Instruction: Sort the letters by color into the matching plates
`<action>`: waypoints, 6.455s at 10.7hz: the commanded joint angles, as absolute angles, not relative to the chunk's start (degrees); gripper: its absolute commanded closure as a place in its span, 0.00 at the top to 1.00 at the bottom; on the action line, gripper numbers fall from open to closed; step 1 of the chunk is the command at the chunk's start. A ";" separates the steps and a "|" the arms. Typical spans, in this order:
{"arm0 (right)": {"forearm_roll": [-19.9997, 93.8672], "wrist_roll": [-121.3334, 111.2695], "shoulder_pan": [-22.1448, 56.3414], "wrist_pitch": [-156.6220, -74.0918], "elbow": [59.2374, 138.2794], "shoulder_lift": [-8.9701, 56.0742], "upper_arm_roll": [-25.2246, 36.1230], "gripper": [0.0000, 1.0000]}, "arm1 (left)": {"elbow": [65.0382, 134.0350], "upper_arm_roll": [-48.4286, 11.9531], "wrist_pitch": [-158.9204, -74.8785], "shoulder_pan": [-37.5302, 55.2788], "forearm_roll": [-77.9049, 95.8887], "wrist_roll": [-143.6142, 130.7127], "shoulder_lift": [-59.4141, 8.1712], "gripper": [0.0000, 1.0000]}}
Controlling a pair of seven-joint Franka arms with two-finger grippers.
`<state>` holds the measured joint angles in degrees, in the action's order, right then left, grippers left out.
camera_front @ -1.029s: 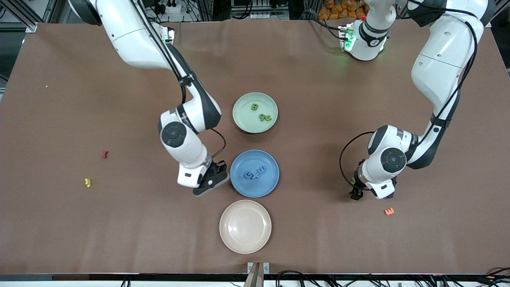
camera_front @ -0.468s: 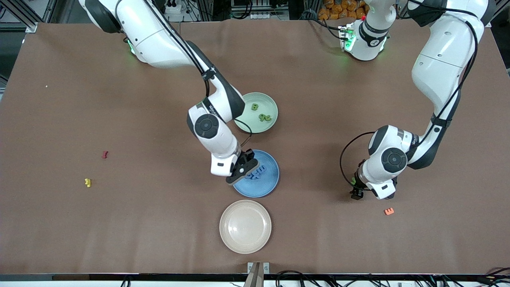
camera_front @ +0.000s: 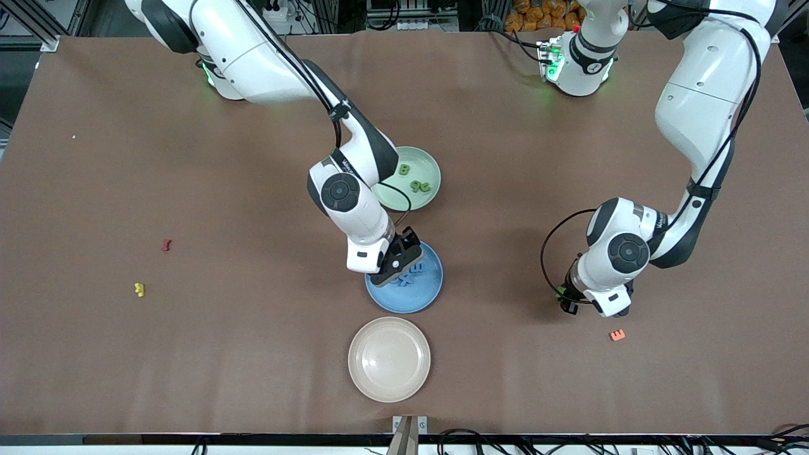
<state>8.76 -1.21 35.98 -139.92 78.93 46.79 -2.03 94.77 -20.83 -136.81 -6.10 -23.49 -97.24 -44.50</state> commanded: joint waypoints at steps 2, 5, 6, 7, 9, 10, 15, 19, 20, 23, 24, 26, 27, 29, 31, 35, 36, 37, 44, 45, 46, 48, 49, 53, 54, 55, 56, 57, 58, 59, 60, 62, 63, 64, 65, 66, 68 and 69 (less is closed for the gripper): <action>6.68 -6.65 34.63 -133.17 77.43 45.45 2.44 1.00 | 95.45 -21.00 -137.46 -5.80 -24.26 -98.88 -44.03 0.00; 7.03 -10.19 32.61 -129.21 77.78 43.95 8.15 1.00 | 95.63 -23.72 -133.79 -4.32 -24.17 -101.59 -42.72 0.00; 7.12 -11.50 31.39 -127.63 77.87 43.86 9.91 1.00 | 95.63 -23.82 -133.07 -2.74 -24.17 -103.60 -42.54 0.00; 7.12 -13.43 28.68 -125.79 77.87 43.16 10.19 1.00 | 95.54 -23.82 -132.02 -1.16 -24.17 -105.36 -42.19 0.00; 7.12 -17.38 22.27 -122.54 78.13 40.79 10.20 1.00 | 95.45 -24.08 -130.08 2.79 -24.08 -109.40 -40.96 0.00; 7.12 -18.79 19.63 -119.82 78.13 39.13 10.20 1.00 | 95.36 -25.30 -130.08 4.20 -24.00 -111.08 -40.96 0.00; 6.42 -20.65 9.86 -106.63 80.32 27.36 10.28 1.00 | 93.00 -36.29 -122.53 6.49 -22.77 -115.39 -39.11 0.00; 6.15 -19.95 7.04 -98.72 83.32 16.11 10.89 1.00 | 92.90 -36.30 -122.43 13.96 -22.76 -120.75 -39.55 0.00; 5.02 -19.43 6.94 -97.05 83.58 14.00 11.77 1.00 | 92.90 -36.21 -122.43 15.63 -22.76 -121.54 -39.81 0.00; 1.76 -9.18 7.38 -93.44 83.58 9.15 12.13 1.00 | 93.25 -36.12 -121.73 21.16 -19.96 -123.04 -40.78 0.00; 1.76 -6.36 7.47 -92.82 83.58 7.92 12.13 1.00 | 93.34 -36.04 -121.73 23.36 -19.86 -124.87 -41.56 0.00; 1.76 -1.61 7.56 -90.54 83.76 4.68 12.04 1.00 | 93.43 -34.46 -121.73 27.23 -19.78 -126.03 -42.28 0.00; 1.67 0.77 7.73 -90.44 84.37 3.61 12.04 1.00 | 93.51 -34.37 -121.38 27.59 -19.69 -126.12 -42.45 0.26; 1.50 2.80 8.08 -91.14 85.25 3.86 11.87 1.00 | 93.43 -33.84 -120.51 28.56 -20.21 -126.12 -42.98 1.00; 1.23 4.92 8.96 -90.27 84.29 4.04 11.87 1.00 | 92.90 -31.83 -119.88 28.30 -20.91 -125.95 -42.19 1.00; 1.23 5.98 8.88 -83.50 78.75 4.92 11.86 1.00 | 85.46 -25.58 -119.36 19.72 -23.55 -119.90 -39.11 1.00; 1.23 6.06 8.96 -83.67 78.66 5.27 11.78 1.00 | 85.17 -25.32 -119.36 18.12 -24.08 -117.62 -38.59 1.00; 1.14 6.06 9.05 -83.93 78.75 5.36 11.95 1.00 | 85.08 -24.96 -119.36 17.84 -24.08 -114.12 -37.28 1.00; 0.09 6.06 9.14 -84.99 79.37 6.50 12.04 1.00 | 85.34 -26.18 -116.11 9.42 -23.03 -94.70 -35.07 1.00; 0.09 6.06 9.05 -85.08 79.37 6.68 12.04 1.00 | 85.25 -26.37 -114.62 8.10 -23.03 -89.44 -35.07 1.00; 0.09 6.06 9.05 -85.25 79.37 6.68 12.13 1.00 | 85.43 -26.54 -113.74 6.17 -22.77 -82.77 -34.72 1.00; 0.09 6.06 9.14 -85.34 79.28 6.68 12.04 1.00 | 86.13 -26.37 -109.09 3.62 -18.48 -68.10 -33.93 1.00; 0.17 6.06 9.05 -85.34 79.36 6.68 12.04 1.00 | 86.48 -26.19 -107.85 0.82 -16.72 -59.41 -33.06 1.00; 0.18 5.98 9.14 -84.99 79.37 6.68 11.95 1.00 | 99.36 -11.20 -102.66 3.23 -1.95 -28.07 -17.88 1.00; 0.18 5.98 9.23 -84.90 79.54 6.42 11.87 1.00 | 103.32 -8.81 -102.83 4.47 -1.85 -26.65 -14.10 1.00; 0.18 5.98 9.23 -85.25 80.67 6.07 11.69 1.00 | 105.80 -7.75 -102.92 4.40 -0.98 -23.85 -10.67 1.00; 0.18 6.06 9.23 -85.43 81.38 5.89 11.69 1.00 | 106.69 -5.91 -102.83 4.31 0.08 -20.51 -8.02 1.00; 0.18 6.06 9.32 -85.43 81.47 5.80 11.60 1.00 | 108.27 -4.15 -102.75 4.57 0.61 -18.39 -5.21 1.00; 0.18 6.06 9.32 -85.52 81.47 5.80 11.60 1.00 | 108.98 -3.17 -102.74 4.74 0.70 -18.20 -2.84 1.00; 0.18 6.06 9.32 -85.69 81.13 5.80 11.69 1.00 | 108.46 -2.03 -102.74 5.70 1.49 -18.19 -1.25 1.00; 0.44 6.06 9.32 -85.61 80.69 5.89 11.69 1.00 | 106.98 -1.06 -102.74 6.23 2.63 -18.11 -0.01 1.00; 0.35 6.06 9.32 -86.22 80.07 6.15 11.78 1.00 | 103.47 -0.88 -102.74 5.63 2.64 -16.10 2.10 1.00; 0.35 6.06 9.23 -86.74 80.07 6.15 11.78 1.00 | 101.97 -0.88 -102.74 5.45 2.55 -14.60 2.89 1.00; 0.35 6.06 9.14 -86.84 80.07 6.15 11.78 1.00 | 100.47 -0.88 -102.57 4.75 2.46 -13.55 3.25 1.00; 0.70 6.06 8.53 -87.01 80.07 6.15 11.78 1.00 | 99.76 -0.88 -102.05 4.49 2.11 -13.19 3.60 1.00; 0.88 6.06 7.74 -87.01 80.07 6.07 11.52 1.00 | 99.32 -0.88 -101.61 4.48 1.50 -10.40 4.13 1.00; 0.88 6.06 1.28 -86.92 79.98 5.98 4.44 1.00 | 95.73 -0.88 -98.02 3.96 1.41 -5.72 4.31 1.00; 0.18 6.06 -2.25 -86.92 79.81 6.06 0.22 1.00 | 94.93 -0.88 -96.52 3.87 1.32 -5.02 4.31 1.00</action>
<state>0.97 5.20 5.54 -87.06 80.18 6.54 9.07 98.09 -1.05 -100.84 4.25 1.12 -8.49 3.95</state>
